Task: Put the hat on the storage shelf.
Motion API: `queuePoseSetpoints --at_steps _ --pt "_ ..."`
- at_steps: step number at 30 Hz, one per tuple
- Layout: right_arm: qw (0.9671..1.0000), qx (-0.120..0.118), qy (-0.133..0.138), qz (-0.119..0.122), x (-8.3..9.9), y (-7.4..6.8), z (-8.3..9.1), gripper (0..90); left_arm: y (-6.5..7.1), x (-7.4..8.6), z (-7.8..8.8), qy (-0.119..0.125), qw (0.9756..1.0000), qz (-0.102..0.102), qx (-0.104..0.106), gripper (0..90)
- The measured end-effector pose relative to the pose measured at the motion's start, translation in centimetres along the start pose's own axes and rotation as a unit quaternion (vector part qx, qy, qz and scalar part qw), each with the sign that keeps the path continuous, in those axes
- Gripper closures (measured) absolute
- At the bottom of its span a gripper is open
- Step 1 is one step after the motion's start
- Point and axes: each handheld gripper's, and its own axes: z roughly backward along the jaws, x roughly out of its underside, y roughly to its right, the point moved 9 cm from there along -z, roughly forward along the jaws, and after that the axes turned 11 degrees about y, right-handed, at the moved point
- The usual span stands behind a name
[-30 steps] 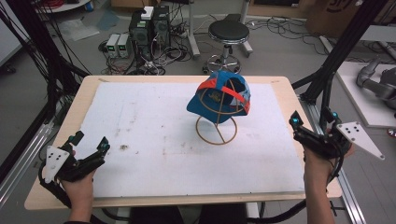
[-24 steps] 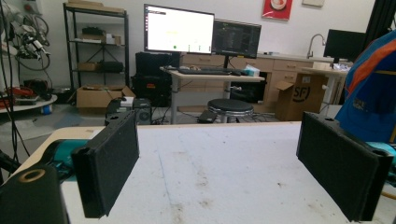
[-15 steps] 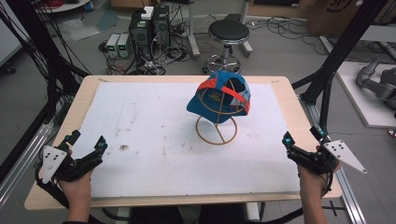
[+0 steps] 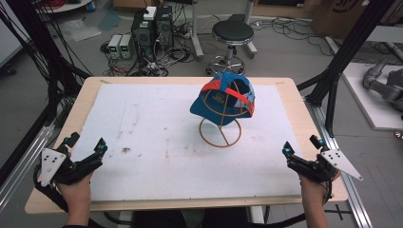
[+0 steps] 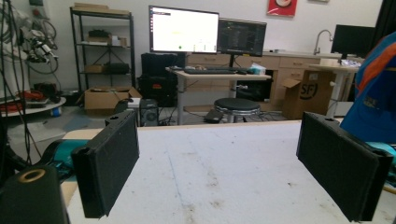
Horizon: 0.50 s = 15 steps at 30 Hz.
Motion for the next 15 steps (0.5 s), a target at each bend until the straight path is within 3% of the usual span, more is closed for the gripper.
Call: queuePoseSetpoints --at_steps 15 --pt "1.0000 -0.005 0.006 -0.004 0.32 -0.39 0.05 3.2 0.11 -0.26 0.08 0.005 1.0000 0.002 -0.002 13.5"
